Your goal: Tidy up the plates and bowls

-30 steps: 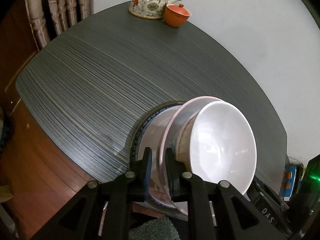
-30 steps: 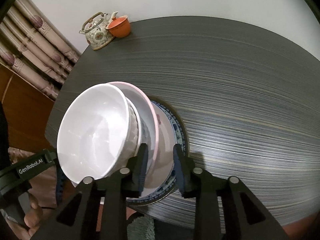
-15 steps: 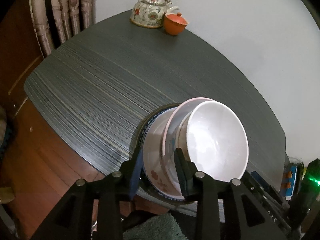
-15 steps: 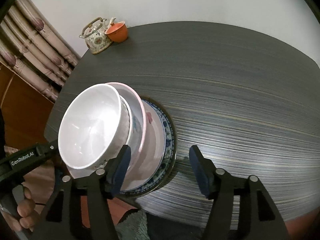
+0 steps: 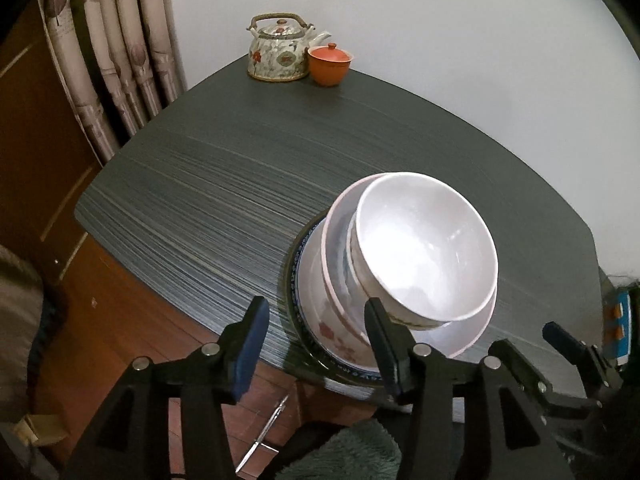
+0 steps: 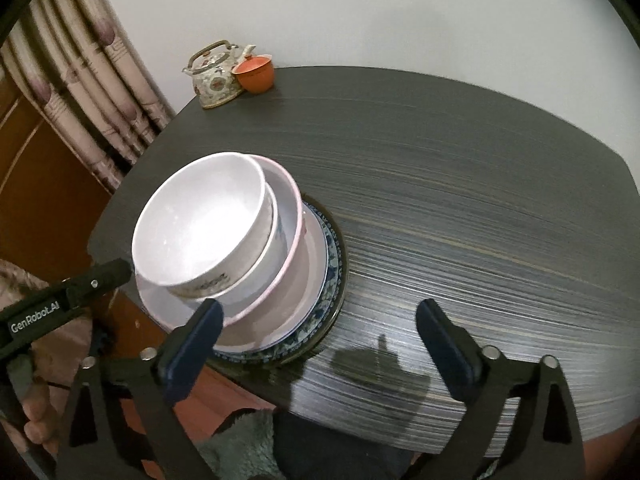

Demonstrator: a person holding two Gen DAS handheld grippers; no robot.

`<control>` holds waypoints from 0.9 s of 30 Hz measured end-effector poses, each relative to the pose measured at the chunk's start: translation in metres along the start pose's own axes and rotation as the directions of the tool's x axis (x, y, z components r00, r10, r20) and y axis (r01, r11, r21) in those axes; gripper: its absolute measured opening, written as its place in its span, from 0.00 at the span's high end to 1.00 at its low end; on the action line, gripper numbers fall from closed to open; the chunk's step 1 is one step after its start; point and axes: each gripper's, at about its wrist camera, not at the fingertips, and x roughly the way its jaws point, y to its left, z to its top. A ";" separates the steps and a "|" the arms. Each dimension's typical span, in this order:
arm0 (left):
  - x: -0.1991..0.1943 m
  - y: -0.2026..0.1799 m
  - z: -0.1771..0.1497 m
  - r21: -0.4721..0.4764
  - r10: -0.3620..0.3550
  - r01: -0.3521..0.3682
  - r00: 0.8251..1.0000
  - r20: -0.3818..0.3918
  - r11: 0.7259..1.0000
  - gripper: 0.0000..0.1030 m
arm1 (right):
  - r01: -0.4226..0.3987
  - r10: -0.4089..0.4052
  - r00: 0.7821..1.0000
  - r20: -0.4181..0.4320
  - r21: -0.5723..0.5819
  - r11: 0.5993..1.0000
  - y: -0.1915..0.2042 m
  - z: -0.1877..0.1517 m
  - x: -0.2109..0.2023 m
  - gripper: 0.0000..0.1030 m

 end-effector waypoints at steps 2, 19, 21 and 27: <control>-0.001 -0.004 -0.003 0.005 0.002 -0.002 1.000 0.001 1.000 0.51 | -0.004 0.004 1.000 0.008 -0.018 1.000 0.004 -0.003 -0.003 0.03; -0.001 -0.017 -0.007 0.025 0.024 -0.025 1.000 0.007 0.999 0.51 | -0.024 0.025 1.000 0.019 -0.054 0.998 0.018 -0.014 -0.010 0.01; -0.001 -0.017 -0.008 0.027 0.024 -0.024 1.000 0.006 0.999 0.51 | -0.027 0.028 0.999 0.019 -0.052 0.998 0.018 -0.015 -0.011 0.01; 0.001 -0.020 -0.009 0.033 0.024 -0.025 1.000 0.001 0.999 0.51 | -0.028 0.029 1.000 0.013 -0.053 0.998 0.020 -0.016 -0.011 0.01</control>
